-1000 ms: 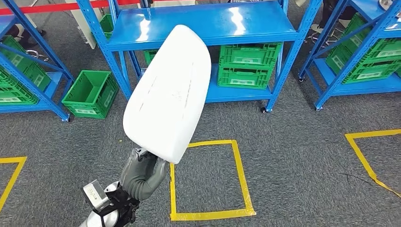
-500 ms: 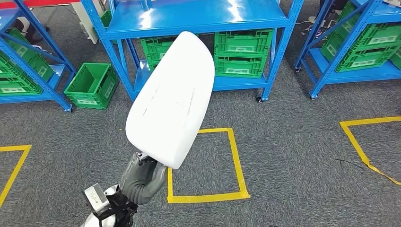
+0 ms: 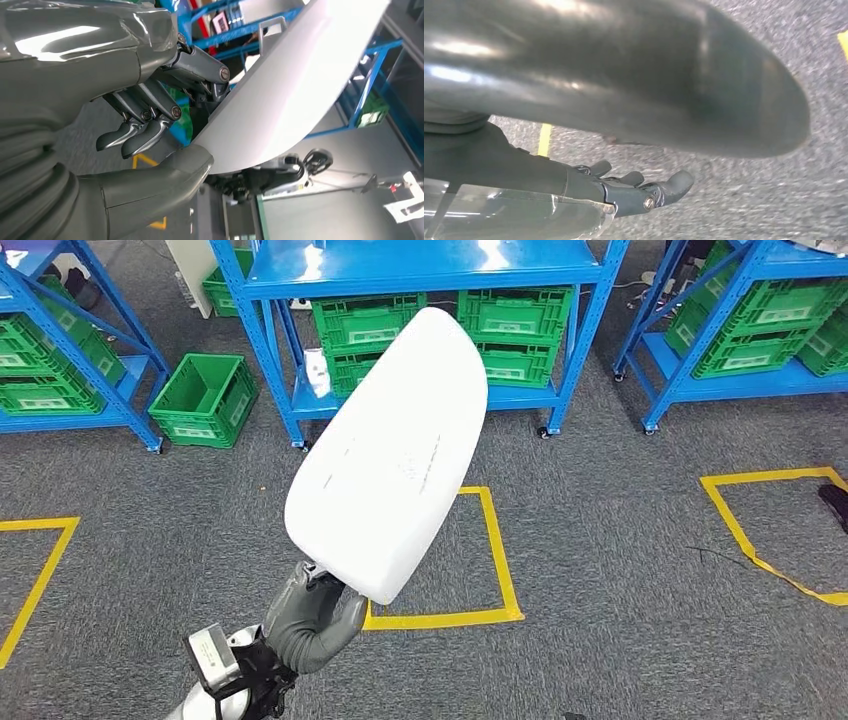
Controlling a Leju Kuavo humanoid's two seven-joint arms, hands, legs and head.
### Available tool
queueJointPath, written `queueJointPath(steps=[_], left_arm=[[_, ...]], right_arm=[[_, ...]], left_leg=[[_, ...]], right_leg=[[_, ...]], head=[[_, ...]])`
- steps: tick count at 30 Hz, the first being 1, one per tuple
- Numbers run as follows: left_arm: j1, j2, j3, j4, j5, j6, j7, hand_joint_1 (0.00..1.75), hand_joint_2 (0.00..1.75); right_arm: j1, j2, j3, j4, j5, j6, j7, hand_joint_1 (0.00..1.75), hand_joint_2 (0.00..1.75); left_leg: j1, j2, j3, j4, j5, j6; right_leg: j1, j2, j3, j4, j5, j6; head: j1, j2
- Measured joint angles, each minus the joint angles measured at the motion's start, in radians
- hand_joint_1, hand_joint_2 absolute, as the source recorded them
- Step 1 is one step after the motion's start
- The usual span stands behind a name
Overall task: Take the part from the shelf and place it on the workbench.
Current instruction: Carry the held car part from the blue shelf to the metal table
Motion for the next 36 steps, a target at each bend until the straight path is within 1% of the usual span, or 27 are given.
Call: queueJointPath(steps=[1,2,3,4,6,7,9,10,11,12,13,15,16,17,20,21,23,25,26,27,28,29,30,31,32,33,36], left_arm=[[-0.001,0.000,-0.001,0.000,0.000,0.000,0.000,1.75,1.75],[-0.002,0.001,-0.001,-0.001,0.000,0.000,-0.001,1.75,1.75],[-0.003,0.001,-0.001,-0.002,0.000,0.000,-0.002,1.75,1.75],[-0.004,0.002,0.000,-0.002,0.000,0.000,-0.002,1.75,1.75],[-0.004,0.004,-0.001,-0.002,-0.001,-0.001,-0.003,1.75,1.75],[-0.004,0.005,-0.001,-0.002,-0.001,-0.001,-0.003,1.75,1.75],[-0.003,0.007,-0.001,-0.002,-0.002,0.000,-0.004,1.75,1.75],[-0.003,0.009,-0.001,-0.002,-0.004,0.001,-0.005,1.75,1.75],[-0.001,0.010,-0.001,-0.002,-0.006,0.002,-0.006,1.75,1.75],[0.001,0.012,-0.001,-0.002,-0.009,0.002,-0.007,1.75,1.75],[0.002,0.013,0.000,-0.002,-0.011,0.003,-0.008,1.75,1.75],[0.004,0.016,0.002,-0.004,-0.014,0.006,-0.010,1.75,1.75],[0.005,0.017,0.003,-0.007,-0.015,0.007,-0.012,1.75,1.75],[0.005,0.018,0.004,-0.009,-0.016,0.009,-0.013,1.75,1.75],[0.009,0.020,0.009,-0.017,-0.020,0.010,-0.016,1.75,1.75],[0.010,0.020,0.010,-0.020,-0.021,0.011,-0.016,1.75,1.75],[0.012,0.019,0.012,-0.025,-0.022,0.011,-0.018,1.75,1.75],[0.016,0.019,0.012,-0.025,-0.021,0.011,-0.020,1.75,1.75],[0.019,0.019,0.012,-0.025,-0.019,0.010,-0.022,1.75,1.75],[0.022,0.019,0.012,-0.024,-0.018,0.010,-0.024,1.75,1.75],[0.025,0.019,0.012,-0.024,-0.017,0.009,-0.025,1.75,1.75],[0.027,0.019,0.012,-0.024,-0.015,0.008,-0.026,1.75,1.75],[0.028,0.018,0.012,-0.024,-0.014,0.007,-0.027,1.75,1.75],[0.028,0.018,0.012,-0.024,-0.014,0.005,-0.027,1.75,1.75],[0.028,0.018,0.012,-0.024,-0.013,0.004,-0.028,1.75,1.75],[0.029,0.018,0.013,-0.024,-0.013,0.003,-0.028,1.75,1.75],[0.029,0.018,0.013,-0.024,-0.013,0.001,-0.030,1.75,1.75]], right_arm=[[-0.004,0.000,-0.001,0.000,0.002,-0.001,0.001,0.00,0.00],[-0.009,0.001,-0.001,0.000,0.004,-0.002,0.001,0.00,0.00],[-0.013,0.001,-0.001,-0.001,0.004,-0.003,0.002,0.00,0.00],[-0.015,0.002,-0.001,-0.001,0.005,-0.003,0.002,0.00,0.00],[-0.015,0.006,-0.001,-0.001,0.005,-0.003,0.003,0.00,0.00],[-0.015,0.007,-0.001,-0.001,0.006,-0.003,0.003,0.00,0.00],[-0.015,0.007,-0.001,-0.001,0.008,-0.003,0.004,0.00,0.00],[-0.015,0.006,-0.001,-0.001,0.010,-0.003,0.004,0.00,0.00],[-0.014,0.006,-0.001,-0.001,0.013,-0.003,0.004,0.00,0.00],[-0.014,0.006,-0.001,-0.001,0.017,-0.003,0.005,0.00,0.00],[-0.014,0.005,-0.001,-0.001,0.020,-0.003,0.005,0.00,0.00],[-0.017,0.005,-0.001,-0.002,0.027,-0.004,0.008,0.00,0.00],[-0.020,0.006,-0.001,-0.003,0.031,-0.004,0.010,0.00,0.00],[-0.024,0.008,-0.001,-0.005,0.035,-0.005,0.011,0.00,0.00],[-0.032,0.011,-0.001,-0.009,0.042,-0.006,0.016,0.00,0.00],[-0.032,0.011,-0.001,-0.009,0.044,-0.006,0.017,0.00,0.00],[-0.033,0.010,-0.001,-0.010,0.046,-0.009,0.018,0.00,0.00],[-0.035,0.009,-0.001,-0.010,0.045,-0.017,0.017,0.00,0.00],[-0.034,0.009,-0.001,-0.010,0.045,-0.023,0.017,0.00,0.00],[-0.033,0.009,-0.001,-0.010,0.044,-0.028,0.017,0.00,0.00],[-0.032,0.009,-0.001,-0.010,0.045,-0.031,0.017,0.00,0.00],[-0.032,0.008,-0.001,-0.010,0.047,-0.032,0.017,0.00,0.00],[-0.033,0.007,-0.001,-0.010,0.050,-0.031,0.017,0.00,0.00],[-0.034,0.005,-0.001,-0.010,0.052,-0.028,0.018,0.00,0.00],[-0.035,0.004,-0.001,-0.010,0.053,-0.025,0.018,0.00,0.00],[-0.035,0.002,-0.001,-0.010,0.053,-0.021,0.018,0.00,0.00],[-0.033,0.000,-0.001,-0.010,0.054,-0.019,0.018,0.00,0.00]], left_leg=[[0.000,0.001,-0.019,0.017,0.005,-0.006],[-0.002,0.001,-0.034,0.034,0.009,-0.011],[-0.002,0.002,-0.045,0.047,0.012,-0.014],[-0.001,0.002,-0.051,0.055,0.016,-0.016],[0.006,-0.003,-0.059,0.067,0.012,-0.025],[0.011,-0.006,-0.066,0.088,-0.009,-0.034],[0.022,-0.012,-0.099,0.186,-0.087,-0.055],[0.029,-0.013,-0.120,0.253,-0.125,-0.062],[0.034,-0.013,-0.135,0.308,-0.149,-0.067],[0.038,-0.013,-0.136,0.335,-0.153,-0.070],[0.040,-0.013,-0.119,0.321,-0.137,-0.070],[0.041,-0.016,-0.039,0.195,-0.078,-0.059],[0.038,-0.019,0.001,0.127,-0.059,-0.050],[0.034,-0.021,0.028,0.077,-0.051,-0.042],[0.021,-0.023,0.042,0.031,-0.050,-0.027],[0.020,-0.021,0.048,0.017,-0.043,-0.022],[0.023,-0.017,0.059,-0.013,-0.027,-0.011],[0.021,-0.015,0.058,-0.021,-0.021,-0.006],[0.019,-0.015,0.055,-0.019,-0.021,-0.006],[0.016,-0.016,0.052,-0.016,-0.021,-0.006],[0.015,-0.016,0.050,-0.011,-0.021,-0.007],[0.014,-0.017,0.046,-0.004,-0.021,-0.008],[0.014,-0.018,0.041,0.006,-0.022,-0.010],[0.012,-0.019,0.033,0.019,-0.026,-0.014],[0.010,-0.020,0.024,0.032,-0.028,-0.018],[0.009,-0.020,0.016,0.041,-0.030,-0.023],[0.013,-0.020,0.005,0.051,-0.028,-0.037]], right_leg=[[0.000,0.001,0.071,-0.087,-0.032,-0.007],[0.001,0.002,0.132,-0.173,-0.077,-0.021],[0.004,0.003,0.173,-0.236,-0.118,-0.035],[0.007,0.003,0.189,-0.268,-0.140,-0.046],[0.004,0.000,0.183,-0.272,-0.136,-0.063],[0.002,-0.002,0.180,-0.272,-0.130,-0.070],[0.000,-0.004,0.170,-0.272,-0.116,-0.079],[0.000,-0.004,0.164,-0.271,-0.110,-0.079],[0.000,-0.003,0.158,-0.271,-0.104,-0.078],[0.000,-0.003,0.154,-0.270,-0.099,-0.076],[0.000,-0.002,0.150,-0.270,-0.096,-0.074],[-0.001,-0.001,0.148,-0.271,-0.092,-0.070],[0.001,-0.001,0.147,-0.271,-0.090,-0.066],[-0.002,0.000,0.143,-0.273,-0.086,-0.060],[-0.009,0.000,0.134,-0.282,-0.073,-0.039],[-0.008,0.000,0.131,-0.281,-0.075,-0.037],[-0.004,0.000,0.103,-0.227,-0.105,-0.044],[-0.002,0.001,0.036,-0.094,-0.159,-0.056],[-0.001,0.001,0.005,-0.033,-0.177,-0.056],[-0.001,0.001,-0.013,0.001,-0.183,-0.052],[-0.001,0.001,-0.010,-0.006,-0.173,-0.045],[0.000,0.001,0.011,-0.051,-0.149,-0.037],[0.000,0.000,0.045,-0.122,-0.120,-0.029],[0.001,0.000,0.075,-0.186,-0.095,-0.027],[0.002,0.000,0.095,-0.232,-0.076,-0.029],[0.004,0.001,0.104,-0.255,-0.067,-0.036],[0.005,0.002,0.096,-0.258,-0.053,-0.057]], head=[[-0.001,0.000],[-0.002,0.000],[-0.003,0.000],[-0.004,0.000],[-0.004,0.000],[-0.004,0.000],[-0.006,0.000],[-0.006,0.000],[-0.006,0.000],[-0.006,0.000],[-0.006,0.000],[-0.006,0.000],[-0.005,0.000],[-0.005,0.000],[-0.006,0.000],[-0.005,0.000],[-0.003,0.000],[-0.001,0.000],[-0.001,0.000],[-0.001,0.000],[-0.001,0.000],[-0.001,0.000],[-0.001,0.000],[-0.001,0.000],[-0.002,0.000],[-0.002,0.000],[-0.003,0.000]])
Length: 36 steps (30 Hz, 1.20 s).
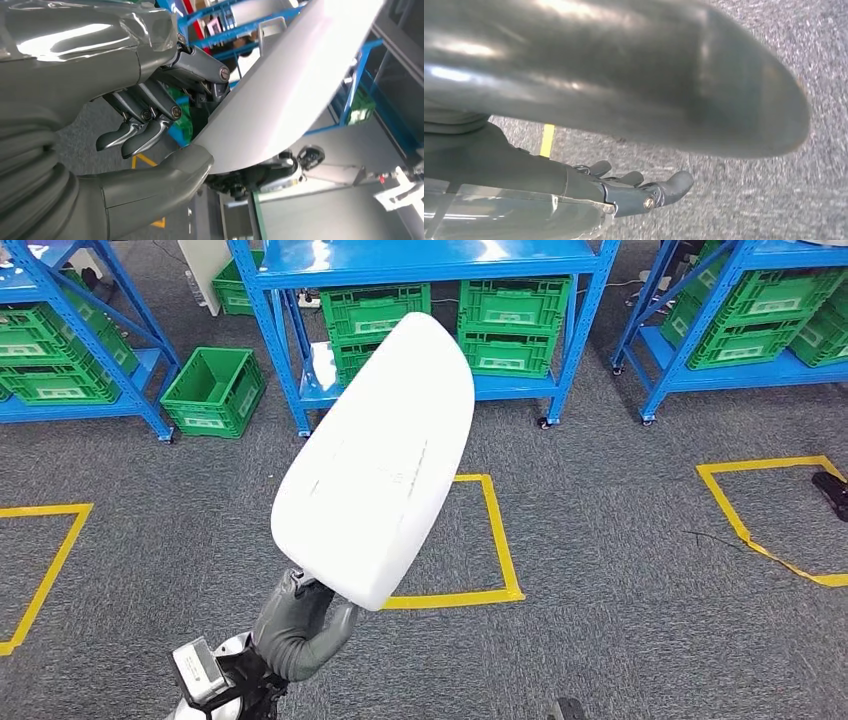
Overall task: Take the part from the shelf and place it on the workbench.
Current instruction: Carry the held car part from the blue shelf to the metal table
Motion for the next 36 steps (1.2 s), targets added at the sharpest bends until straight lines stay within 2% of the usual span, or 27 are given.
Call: queueJointPath(steps=[1,2,5,6,7,8,10,11,12,15,16,17,18,19,20,21,22,23,24,25,26,27,28,30,32,34,36], left_arm=[[0.000,0.000,0.000,0.000,0.000,0.000,0.000,1.75,1.75],[-0.001,0.000,0.001,0.000,0.000,0.000,0.000,1.75,1.75],[-0.002,0.000,0.003,0.000,0.001,0.000,-0.001,1.75,1.75],[-0.001,0.000,0.003,0.000,0.001,0.000,-0.001,1.75,1.75],[-0.002,0.000,0.004,0.000,0.001,0.000,-0.001,1.75,1.75],[-0.002,0.000,0.004,0.000,0.001,0.000,-0.001,1.75,1.75],[-0.006,0.000,0.005,-0.001,0.001,-0.001,-0.001,1.75,1.75],[-0.008,0.000,0.005,-0.001,0.001,-0.001,-0.001,1.75,1.75],[-0.012,0.000,0.005,-0.002,0.001,-0.002,-0.001,1.75,1.75],[-0.018,0.000,0.005,-0.003,0.000,-0.002,-0.002,1.75,1.75],[-0.019,0.000,0.004,-0.003,-0.001,-0.001,-0.002,1.75,1.75],[-0.019,-0.001,0.004,-0.003,-0.002,-0.001,-0.001,1.75,1.75],[-0.019,-0.002,0.004,-0.003,-0.004,0.000,-0.001,1.75,1.75],[-0.019,-0.002,0.004,-0.003,-0.005,0.000,-0.001,1.75,1.75],[-0.018,-0.002,0.003,-0.003,-0.007,0.000,-0.001,1.75,1.75],[-0.017,-0.002,0.003,-0.003,-0.007,0.000,-0.001,1.75,1.75],[-0.016,-0.002,0.003,-0.003,-0.008,0.000,0.000,1.75,1.75],[-0.015,-0.002,0.002,-0.003,-0.008,0.000,0.000,1.75,1.75],[-0.014,-0.002,0.002,-0.003,-0.008,0.000,0.000,1.75,1.75],[-0.013,-0.002,0.002,-0.003,-0.008,0.000,0.000,1.75,1.75],[-0.013,-0.002,0.003,-0.003,-0.008,0.000,0.000,1.75,1.75],[-0.013,-0.002,0.003,-0.003,-0.008,0.000,0.000,1.75,1.75],[-0.013,-0.002,0.003,-0.003,-0.008,0.000,0.000,1.75,1.75],[-0.012,-0.002,0.003,-0.003,-0.008,0.000,0.001,1.75,1.75],[-0.013,-0.001,0.004,-0.003,-0.009,0.000,0.000,1.75,1.75],[-0.012,0.000,0.005,-0.003,-0.009,0.000,0.000,1.75,1.75],[-0.010,0.000,0.005,-0.001,-0.009,0.001,0.000,1.75,1.75]], right_arm=[[-0.001,-0.001,0.000,0.000,0.000,0.000,0.000,0.00,0.00],[-0.002,-0.001,0.000,0.000,0.001,0.000,-0.001,0.00,0.00],[-0.003,0.000,0.000,-0.001,0.002,0.000,-0.002,0.00,0.00],[-0.003,0.001,0.000,-0.001,0.002,0.000,-0.002,0.00,0.00],[-0.003,0.002,0.000,-0.001,0.002,0.000,-0.002,0.00,0.00],[-0.003,0.002,0.000,-0.001,0.002,0.000,-0.002,0.00,0.00],[-0.004,0.004,-0.001,-0.002,0.003,0.000,-0.003,0.00,0.00],[-0.004,0.004,-0.001,-0.002,0.004,0.000,-0.004,0.00,0.00],[-0.004,0.004,-0.001,-0.002,0.005,0.001,-0.005,0.00,0.00],[-0.006,0.006,-0.003,-0.005,0.010,0.004,-0.008,0.00,0.00],[-0.006,0.006,-0.005,-0.005,0.012,0.004,-0.009,0.00,0.00],[-0.005,0.006,-0.007,-0.006,0.013,0.005,-0.009,0.00,0.00],[-0.004,0.006,-0.009,-0.006,0.014,0.006,-0.009,0.00,0.00],[-0.004,0.006,-0.010,-0.006,0.015,0.007,-0.010,0.00,0.00],[-0.004,0.006,-0.011,-0.006,0.015,0.007,-0.010,0.00,0.00],[-0.004,0.005,-0.013,-0.006,0.015,0.008,-0.010,0.00,0.00],[-0.003,0.005,-0.014,-0.006,0.016,0.008,-0.010,0.00,0.00],[-0.003,0.004,-0.016,-0.006,0.016,0.008,-0.011,0.00,0.00],[-0.003,0.004,-0.017,-0.006,0.016,0.008,-0.011,0.00,0.00],[-0.003,0.003,-0.017,-0.006,0.016,0.008,-0.011,0.00,0.00],[-0.004,0.003,-0.018,-0.006,0.016,0.008,-0.011,0.00,0.00],[-0.004,0.003,-0.019,-0.006,0.017,0.008,-0.011,0.00,0.00],[-0.004,0.002,-0.020,-0.006,0.017,0.008,-0.011,0.00,0.00],[-0.003,0.004,-0.023,-0.007,0.017,0.009,-0.012,0.00,0.00],[-0.002,0.005,-0.024,-0.007,0.017,0.010,-0.012,0.00,0.00],[-0.003,0.005,-0.025,-0.008,0.017,0.010,-0.012,0.00,0.00],[0.000,0.006,-0.025,-0.008,0.017,0.009,-0.012,0.00,0.00]], left_leg=[[0.003,0.000,-0.005,0.012,-0.015,-0.007],[0.006,0.000,-0.014,0.042,-0.044,-0.015],[0.021,0.001,-0.069,0.218,-0.168,-0.038],[0.025,0.002,-0.076,0.260,-0.191,-0.042],[0.029,0.002,-0.065,0.267,-0.196,-0.045],[0.032,0.002,-0.029,0.228,-0.182,-0.045],[0.036,0.002,0.080,0.074,-0.142,-0.042],[0.034,0.001,0.122,0.009,-0.125,-0.039],[0.031,0.000,0.143,-0.028,-0.117,-0.034],[0.021,-0.001,0.129,-0.041,-0.095,-0.008],[0.020,0.000,0.122,-0.047,-0.083,0.002],[0.020,0.002,0.113,-0.053,-0.070,0.014],[0.020,0.003,0.103,-0.059,-0.055,0.023],[0.016,0.004,0.090,-0.059,-0.044,0.029],[0.013,0.004,0.077,-0.059,-0.033,0.033],[0.009,0.005,0.065,-0.058,-0.022,0.035],[0.006,0.005,0.053,-0.057,-0.012,0.035],[0.004,0.005,0.043,-0.056,-0.003,0.034],[0.002,0.004,0.033,-0.053,0.004,0.032],[0.001,0.004,0.025,-0.049,0.008,0.030],[-0.001,0.005,0.017,-0.041,0.010,0.027],[-0.002,0.006,0.010,-0.033,0.012,0.023],[-0.004,0.006,0.004,-0.025,0.013,0.019],[-0.003,0.007,-0.002,-0.017,0.017,0.009],[0.002,0.005,-0.014,0.007,-0.004,-0.006],[0.011,0.002,-0.050,0.100,-0.070,-0.024],[0.023,0.002,-0.096,0.226,-0.133,-0.038]], right_leg=[[-0.003,0.000,-0.003,-0.001,0.006,-0.007],[-0.006,-0.001,-0.008,-0.003,0.012,-0.012],[-0.008,-0.001,-0.033,-0.003,0.033,-0.018],[-0.008,-0.001,-0.044,-0.002,0.041,-0.016],[-0.009,-0.002,-0.055,-0.002,0.049,-0.014],[-0.009,-0.001,-0.066,-0.002,0.057,-0.011],[-0.011,-0.001,-0.081,-0.003,0.075,-0.003],[-0.010,0.000,-0.084,-0.006,0.085,0.002],[-0.010,0.000,-0.085,-0.010,0.094,0.009],[-0.012,-0.001,-0.087,-0.023,0.119,0.031],[-0.012,-0.001,-0.092,-0.019,0.114,0.032],[-0.012,-0.001,-0.103,-0.001,0.093,0.026],[-0.010,-0.001,-0.120,0.041,0.055,0.016],[-0.008,0.000,-0.141,0.102,0.007,0.006],[-0.006,0.000,-0.161,0.174,-0.036,0.000],[-0.005,0.000,-0.174,0.240,-0.063,0.001],[-0.005,0.000,-0.173,0.279,-0.071,0.007],[-0.004,0.000,-0.153,0.281,-0.064,0.015],[-0.004,0.000,-0.111,0.236,-0.050,0.021],[-0.003,0.000,-0.053,0.160,-0.037,0.024],[-0.001,0.000,0.006,0.079,-0.035,0.022],[0.002,-0.001,0.048,0.016,-0.036,0.019],[0.004,0.000,0.069,-0.019,-0.041,0.014],[0.004,0.000,0.068,-0.028,-0.043,0.004],[-0.002,-0.001,0.064,-0.031,-0.035,-0.013],[-0.006,-0.002,0.057,-0.032,-0.026,-0.024],[-0.005,-0.002,0.049,-0.031,-0.020,-0.025]], head=[[-0.001,0.000],[-0.002,0.000],[-0.004,0.000],[-0.004,0.000],[-0.004,0.000],[-0.004,0.000],[-0.004,0.000],[-0.003,0.000],[-0.004,0.000],[-0.004,0.000],[-0.003,0.000],[-0.002,0.000],[0.000,0.000],[0.002,0.000],[0.003,0.000],[0.003,0.000],[0.003,0.000],[0.003,0.000],[0.003,0.000],[0.003,0.000],[0.003,0.000],[0.002,0.000],[0.002,0.000],[0.001,0.000],[0.001,0.000],[-0.001,0.000],[-0.001,0.000]])
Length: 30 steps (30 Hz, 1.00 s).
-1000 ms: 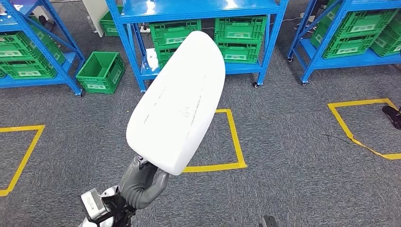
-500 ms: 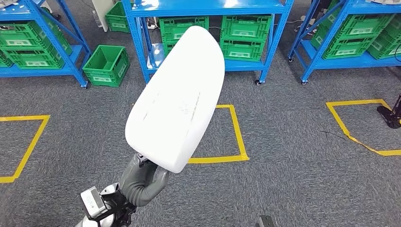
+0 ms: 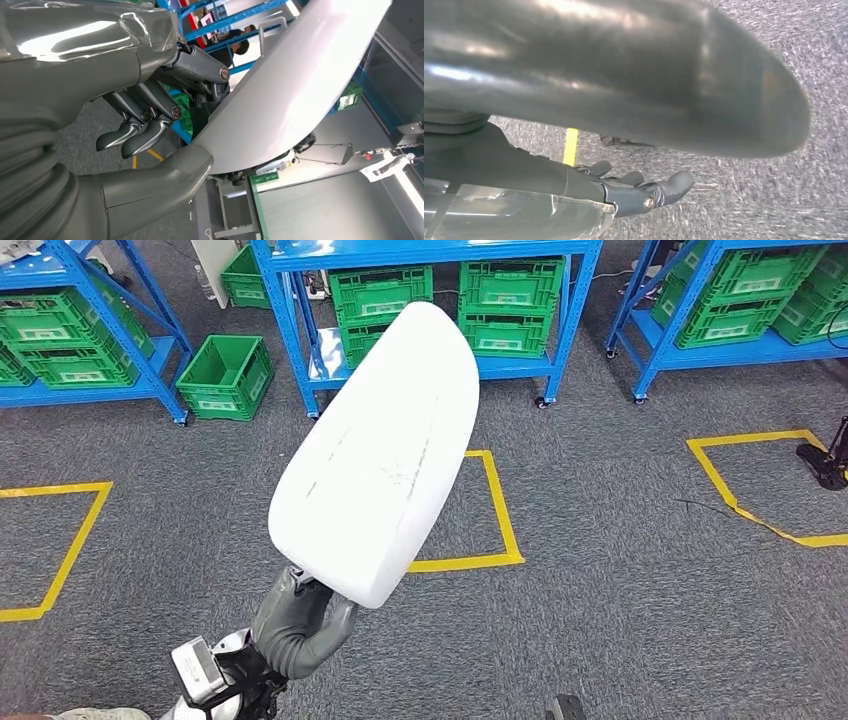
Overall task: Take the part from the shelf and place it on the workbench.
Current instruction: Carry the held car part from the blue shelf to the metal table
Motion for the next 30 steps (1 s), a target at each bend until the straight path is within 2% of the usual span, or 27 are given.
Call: queueJointPath(steps=[1,2,3,4,6,7,8,11,12,13,15,16,17,18,19,20,21,22,23,25,28,30], left_arm=[[0.001,0.000,0.000,0.001,0.000,0.002,0.000,1.75,1.75],[0.003,0.000,0.000,0.003,0.000,0.004,0.000,1.75,1.75],[0.003,0.000,0.000,0.004,0.000,0.007,0.000,1.75,1.75],[0.004,0.000,0.000,0.005,0.000,0.010,0.000,1.75,1.75],[0.004,0.001,0.001,0.005,0.000,0.013,0.000,1.75,1.75],[0.004,0.001,0.001,0.004,0.000,0.013,0.000,1.75,1.75],[0.005,0.001,0.001,0.004,0.000,0.013,0.000,1.75,1.75],[0.006,0.000,0.002,0.004,0.000,0.014,0.000,1.75,1.75],[0.006,-0.001,0.003,0.003,-0.001,0.016,0.000,1.75,1.75],[0.007,-0.002,0.003,0.004,-0.002,0.020,0.000,1.75,1.75],[0.011,-0.002,0.007,0.004,-0.009,0.031,-0.001,1.75,1.75],[0.013,-0.002,0.010,0.004,-0.014,0.037,-0.001,1.75,1.75],[0.016,-0.002,0.013,0.003,-0.018,0.041,-0.001,1.75,1.75],[0.019,-0.002,0.015,0.002,-0.021,0.045,-0.002,1.75,1.75],[0.023,-0.002,0.017,-0.001,-0.023,0.048,-0.002,1.75,1.75],[0.026,-0.002,0.019,-0.005,-0.024,0.050,-0.002,1.75,1.75],[0.029,-0.001,0.020,-0.010,-0.025,0.050,-0.002,1.75,1.75],[0.030,-0.001,0.022,-0.017,-0.024,0.049,-0.001,1.75,1.75],[0.032,0.000,0.023,-0.024,-0.023,0.046,0.002,1.75,1.75],[0.034,0.000,0.024,-0.038,-0.013,0.035,0.011,1.75,1.75],[0.035,0.000,0.024,-0.051,0.008,0.021,0.024,1.75,1.75],[0.034,0.000,0.024,-0.052,0.011,0.019,0.025,1.75,1.75]], right_arm=[[0.001,0.000,0.000,0.000,0.001,-0.001,0.000,0.00,0.00],[0.003,0.000,0.000,0.000,0.002,-0.002,0.000,0.00,0.00],[0.003,0.000,0.000,0.000,0.003,-0.004,0.000,0.00,0.00],[0.003,0.000,0.000,0.000,0.004,-0.005,0.000,0.00,0.00],[0.000,0.001,0.000,0.000,0.008,-0.006,0.002,0.00,0.00],[-0.002,0.002,0.000,0.000,0.010,-0.006,0.005,0.00,0.00],[-0.003,0.002,-0.001,0.000,0.012,-0.006,0.008,0.00,0.00],[-0.002,0.002,-0.002,0.000,0.017,-0.006,0.019,0.00,0.00],[-0.002,0.002,-0.003,0.000,0.018,-0.005,0.021,0.00,0.00],[-0.002,0.001,-0.004,0.000,0.020,-0.005,0.023,0.00,0.00],[0.002,0.000,-0.007,0.000,0.024,-0.003,0.027,0.00,0.00],[0.006,-0.001,-0.008,0.000,0.026,0.000,0.028,0.00,0.00],[0.011,-0.002,-0.008,0.000,0.027,0.002,0.029,0.00,0.00],[0.016,-0.003,-0.009,0.000,0.029,0.005,0.029,0.00,0.00],[0.019,-0.004,-0.010,0.000,0.030,0.007,0.029,0.00,0.00],[0.021,-0.005,-0.010,0.000,0.030,0.009,0.028,0.00,0.00],[0.023,-0.006,-0.011,0.000,0.030,0.014,0.027,0.00,0.00],[0.027,-0.006,-0.012,0.000,0.031,0.021,0.027,0.00,0.00],[0.032,-0.005,-0.014,0.000,0.032,0.029,0.025,0.00,0.00],[0.047,-0.005,-0.015,0.000,0.035,0.044,0.021,0.00,0.00],[0.058,-0.003,-0.015,0.001,0.040,0.054,0.017,0.00,0.00],[0.059,-0.003,-0.016,0.001,0.040,0.055,0.017,0.00,0.00]], left_leg=[[0.005,0.000,-0.008,0.034,-0.008,-0.005],[0.009,0.000,0.001,0.029,0.004,-0.007],[0.012,0.000,0.030,-0.016,0.033,-0.006],[0.014,0.000,0.071,-0.087,0.067,-0.003],[0.011,-0.001,0.142,-0.213,0.101,0.008],[0.007,-0.002,0.157,-0.242,0.102,0.013],[0.002,-0.002,0.160,-0.251,0.097,0.018],[-0.001,0.007,0.165,-0.281,0.114,0.038],[0.000,0.013,0.169,-0.293,0.121,0.044],[0.001,0.019,0.171,-0.301,0.126,0.047],[-0.004,0.029,0.166,-0.300,0.126,0.051],[-0.006,0.034,0.165,-0.297,0.126,0.052],[-0.007,0.038,0.163,-0.294,0.124,0.052],[-0.006,0.044,0.162,-0.288,0.121,0.051],[-0.006,0.050,0.161,-0.281,0.117,0.049],[-0.007,0.056,0.159,-0.271,0.111,0.044],[-0.009,0.062,0.156,-0.260,0.104,0.039],[-0.011,0.068,0.152,-0.251,0.098,0.034],[-0.013,0.073,0.150,-0.245,0.095,0.030],[-0.011,0.082,0.148,-0.239,0.092,0.025],[-0.002,0.064,0.143,-0.220,0.070,0.016],[-0.001,0.057,0.142,-0.215,0.064,0.014]], right_leg=[[0.000,0.000,-0.003,0.001,0.002,0.002],[0.000,0.000,-0.004,0.001,0.003,0.004],[-0.001,0.001,-0.004,0.001,0.004,0.005],[-0.001,0.001,-0.003,0.001,0.005,0.006],[0.000,0.002,-0.004,0.000,0.009,0.013],[0.000,0.002,-0.007,-0.001,0.011,0.018],[-0.001,0.003,-0.010,-0.003,0.015,0.024],[-0.002,0.005,-0.019,-0.001,0.014,0.036],[-0.001,0.005,-0.036,0.028,-0.002,0.034],[-0.001,0.004,-0.064,0.083,-0.027,0.028],[0.000,0.004,-0.136,0.222,-0.077,0.020],[0.000,0.004,-0.160,0.269,-0.086,0.022],[0.000,0.003,-0.166,0.278,-0.080,0.028],[-0.001,0.000,-0.149,0.243,-0.059,0.038],[-0.002,-0.011,-0.118,0.177,-0.030,0.048],[-0.002,-0.028,-0.086,0.109,-0.007,0.052],[-0.001,-0.039,-0.060,0.055,0.011,0.051],[0.001,-0.047,-0.048,0.029,0.017,0.047],[0.003,-0.044,-0.047,0.023,0.017,0.041],[0.003,-0.024,-0.050,0.024,0.022,0.032],[-0.004,-0.005,-0.051,0.023,0.028,0.022],[-0.004,-0.003,-0.052,0.023,0.029,0.021]], head=[[0.000,0.000],[0.000,0.000],[0.000,0.000],[0.000,0.000],[0.000,0.000],[0.000,0.000],[0.000,0.000],[0.001,0.000],[0.002,0.000],[0.003,0.000],[0.003,0.000],[0.003,0.000],[0.003,0.000],[0.003,0.000],[0.003,0.000],[0.003,0.000],[0.002,0.000],[0.002,0.000],[0.001,0.000],[0.000,0.000],[0.000,0.000],[0.000,0.000]])
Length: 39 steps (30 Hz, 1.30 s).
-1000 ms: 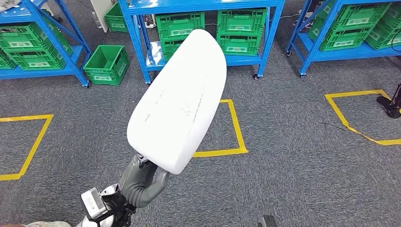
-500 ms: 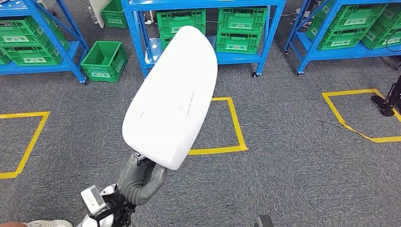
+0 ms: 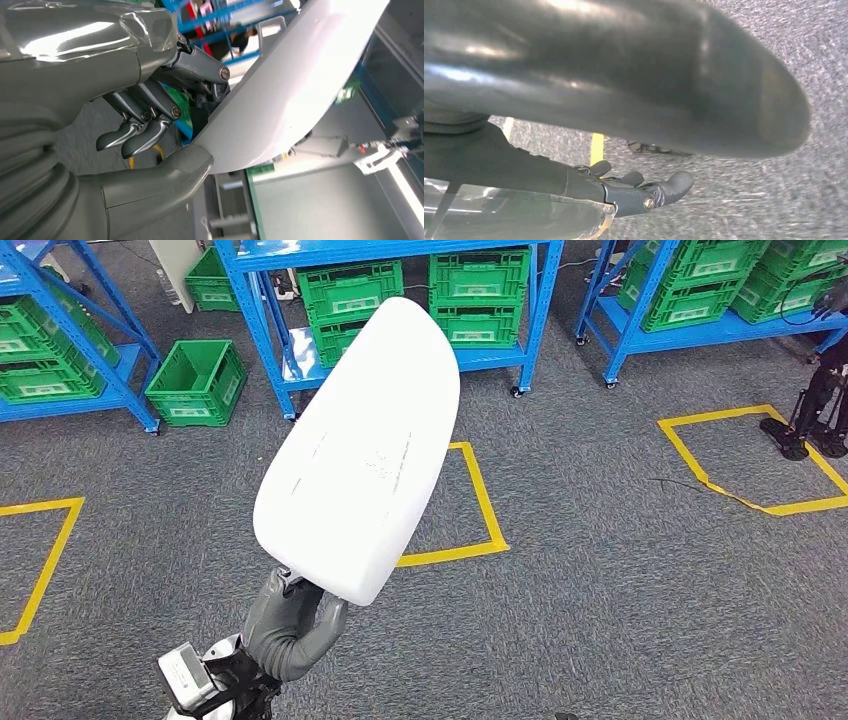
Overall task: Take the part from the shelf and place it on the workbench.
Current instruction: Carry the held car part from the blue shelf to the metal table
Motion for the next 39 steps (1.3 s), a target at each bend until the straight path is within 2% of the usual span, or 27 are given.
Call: queueJointPath(steps=[1,2,3,4,5,7,8,10,11,12,13,15,17,18,20,21,23,25,26,28,30,32,33,34,35,37,39], left_arm=[[0.000,0.000,0.000,0.000,0.000,0.000,0.000,1.75,1.75],[0.000,0.000,0.000,-0.002,0.007,-0.005,0.003,1.75,1.75],[-0.001,0.000,-0.001,-0.003,0.017,-0.013,0.006,1.75,1.75],[-0.004,0.001,-0.003,-0.004,0.027,-0.023,0.010,1.75,1.75],[-0.007,0.001,-0.005,-0.006,0.038,-0.033,0.013,1.75,1.75],[-0.014,0.002,-0.007,-0.008,0.047,-0.044,0.015,1.75,1.75],[-0.018,0.002,-0.008,-0.009,0.049,-0.049,0.017,1.75,1.75],[-0.028,0.002,-0.012,-0.010,0.053,-0.064,0.024,1.75,1.75],[-0.034,0.000,-0.014,-0.011,0.056,-0.075,0.031,1.75,1.75],[-0.042,-0.004,-0.017,-0.012,0.061,-0.089,0.039,1.75,1.75],[-0.051,-0.009,-0.021,-0.013,0.068,-0.104,0.049,1.75,1.75],[-0.067,-0.020,-0.030,-0.011,0.084,-0.136,0.068,1.75,1.75],[-0.081,-0.029,-0.041,-0.006,0.096,-0.158,0.081,1.75,1.75],[-0.087,-0.032,-0.047,-0.004,0.099,-0.164,0.084,1.75,1.75],[-0.098,-0.037,-0.057,0.003,0.106,-0.172,0.087,1.75,1.75],[-0.104,-0.039,-0.061,0.006,0.109,-0.175,0.088,1.75,1.75],[-0.116,-0.042,-0.069,0.011,0.118,-0.186,0.089,1.75,1.75],[-0.126,-0.045,-0.081,0.017,0.125,-0.198,0.091,1.75,1.75],[-0.130,-0.046,-0.087,0.021,0.126,-0.202,0.092,1.75,1.75],[-0.135,-0.048,-0.097,0.028,0.130,-0.207,0.093,1.75,1.75],[-0.136,-0.048,-0.106,0.035,0.138,-0.209,0.092,1.75,1.75],[-0.136,-0.047,-0.114,0.044,0.145,-0.207,0.090,1.75,1.75],[-0.136,-0.047,-0.117,0.048,0.148,-0.203,0.088,1.75,1.75],[-0.136,-0.045,-0.120,0.052,0.150,-0.199,0.085,1.75,1.75],[-0.137,-0.044,-0.123,0.055,0.153,-0.194,0.082,1.75,1.75],[-0.138,-0.041,-0.127,0.059,0.159,-0.188,0.077,1.75,1.75],[-0.141,-0.039,-0.130,0.063,0.164,-0.188,0.072,1.75,1.75]], right_arm=[[0.000,0.000,0.000,0.000,0.000,0.000,0.000,0.00,0.00],[0.000,0.001,0.000,0.000,0.002,0.002,-0.001,0.00,0.00],[0.000,0.003,-0.001,0.000,0.003,0.005,-0.002,0.00,0.00],[0.000,0.005,-0.003,0.000,0.005,0.009,-0.004,0.00,0.00],[0.000,0.009,-0.005,0.000,0.007,0.013,-0.005,0.00,0.00],[-0.001,0.014,-0.009,0.000,0.006,0.017,-0.004,0.00,0.00],[-0.001,0.017,-0.012,-0.001,0.004,0.017,-0.003,0.00,0.00],[0.002,0.025,-0.019,0.000,-0.007,0.011,-0.002,0.00,0.00],[0.006,0.030,-0.023,0.000,-0.015,0.004,-0.001,0.00,0.00],[0.008,0.034,-0.028,0.000,-0.025,-0.004,0.000,0.00,0.00],[0.009,0.037,-0.035,0.000,-0.035,-0.011,0.001,0.00,0.00],[0.008,0.042,-0.052,0.000,-0.057,-0.019,0.001,0.00,0.00],[0.013,0.045,-0.068,0.000,-0.070,-0.020,-0.004,0.00,0.00],[0.017,0.045,-0.074,0.000,-0.073,-0.020,-0.007,0.00,0.00],[0.021,0.045,-0.084,0.000,-0.076,-0.021,-0.011,0.00,0.00],[0.021,0.046,-0.088,0.000,-0.078,-0.022,-0.013,0.00,0.00],[0.021,0.048,-0.097,0.000,-0.081,-0.024,-0.015,0.00,0.00],[0.026,0.050,-0.104,0.001,-0.084,-0.027,-0.016,0.00,0.00],[0.029,0.051,-0.107,0.001,-0.085,-0.029,-0.016,0.00,0.00],[0.031,0.052,-0.111,0.002,-0.087,-0.031,-0.016,0.00,0.00],[0.032,0.053,-0.115,0.002,-0.086,-0.031,-0.020,0.00,0.00],[0.036,0.052,-0.117,0.003,-0.082,-0.024,-0.028,0.00,0.00],[0.039,0.049,-0.117,0.003,-0.080,-0.019,-0.032,0.00,0.00],[0.041,0.047,-0.118,0.004,-0.078,-0.015,-0.036,0.00,0.00],[0.043,0.044,-0.118,0.006,-0.075,-0.012,-0.040,0.00,0.00],[0.041,0.044,-0.118,0.009,-0.072,-0.008,-0.042,0.00,0.00],[0.039,0.046,-0.118,0.012,-0.068,-0.006,-0.041,0.00,0.00]], left_leg=[[0.000,-0.001,-0.001,0.002,-0.002,0.000],[0.002,-0.014,-0.026,0.062,-0.034,-0.005],[0.003,-0.027,-0.052,0.124,-0.058,-0.006],[0.004,-0.049,-0.054,0.138,-0.056,-0.003],[0.005,-0.082,-0.048,0.133,-0.050,0.006],[0.003,-0.129,0.015,0.003,0.012,0.033],[0.001,-0.140,0.022,-0.016,0.014,0.039],[-0.004,-0.125,0.024,-0.033,0.023,0.047],[-0.003,-0.112,0.030,-0.049,0.032,0.050],[-0.001,-0.098,0.035,-0.066,0.043,0.054],[0.001,-0.083,0.039,-0.082,0.053,0.057],[-0.001,-0.054,0.036,-0.089,0.060,0.058],[-0.004,-0.023,0.030,-0.087,0.060,0.056],[-0.004,-0.009,0.027,-0.084,0.060,0.054],[-0.005,0.017,0.023,-0.071,0.055,0.046],[-0.008,0.027,0.018,-0.061,0.049,0.039],[-0.013,0.045,0.013,-0.043,0.040,0.026],[-0.012,0.061,0.011,-0.037,0.038,0.019],[-0.008,0.055,0.010,-0.033,0.033,0.014],[0.001,0.010,-0.006,0.015,-0.007,0.003],[0.006,-0.040,-0.056,0.140,-0.082,-0.006],[0.006,-0.052,-0.101,0.248,-0.122,-0.007],[0.005,-0.054,-0.101,0.251,-0.113,-0.002],[0.004,-0.058,-0.081,0.213,-0.085,0.006],[0.002,-0.074,-0.046,0.143,-0.045,0.020],[-0.001,-0.127,0.013,0.016,0.008,0.053],[-0.008,-0.157,0.027,-0.024,0.018,0.069]], right_leg=[[0.000,0.000,0.000,0.000,0.000,0.000],[0.000,0.009,-0.002,0.000,0.001,-0.002],[0.002,0.025,-0.004,0.000,0.004,-0.004],[0.004,0.048,-0.004,0.000,0.007,-0.006],[0.004,0.073,-0.005,0.000,0.011,-0.007],[0.004,0.106,-0.009,-0.001,0.018,0.000],[-0.001,0.116,-0.014,-0.002,0.022,0.006],[-0.004,0.134,-0.022,-0.010,0.033,0.021],[-0.001,0.127,-0.027,-0.010,0.034,0.025],[0.003,0.106,-0.038,0.005,0.025,0.024],[0.008,0.079,-0.056,0.040,0.007,0.019],[0.009,0.031,-0.118,0.168,-0.054,0.011],[0.007,0.019,-0.154,0.260,-0.087,0.018],[0.006,0.015,-0.144,0.252,-0.082,0.027],[0.004,-0.013,-0.062,0.120,-0.041,0.046],[0.005,-0.035,-0.021,0.053,-0.023,0.048],[0.008,-0.058,0.017,-0.015,-0.006,0.037],[0.010,-0.039,0.011,-0.014,-0.001,0.020],[0.009,-0.030,0.009,-0.015,0.002,0.014],[0.004,-0.009,0.005,-0.016,0.009,0.003],[0.004,0.014,0.000,-0.016,0.014,-0.005],[0.009,0.038,-0.004,-0.016,0.019,-0.009],[0.012,0.051,-0.005,-0.016,0.020,-0.010],[0.015,0.064,-0.005,-0.016,0.022,-0.010],[0.018,0.077,-0.004,-0.016,0.024,-0.010],[0.016,0.100,-0.008,-0.017,0.032,-0.005],[0.001,0.121,-0.019,-0.020,0.042,0.008]], head=[[0.000,0.000],[0.000,0.000],[0.000,0.000],[0.000,0.000],[0.000,0.000],[0.002,0.000],[0.001,0.000],[-0.002,0.000],[-0.003,0.000],[-0.001,0.000],[0.001,0.000],[0.004,0.000],[0.005,0.000],[0.006,0.000],[0.006,0.000],[0.006,0.000],[0.003,0.000],[-0.001,0.000],[-0.001,0.000],[-0.001,0.000],[-0.002,0.000],[-0.002,0.000],[-0.002,0.000],[-0.002,0.000],[-0.002,0.000],[0.004,0.000],[0.004,0.000]])
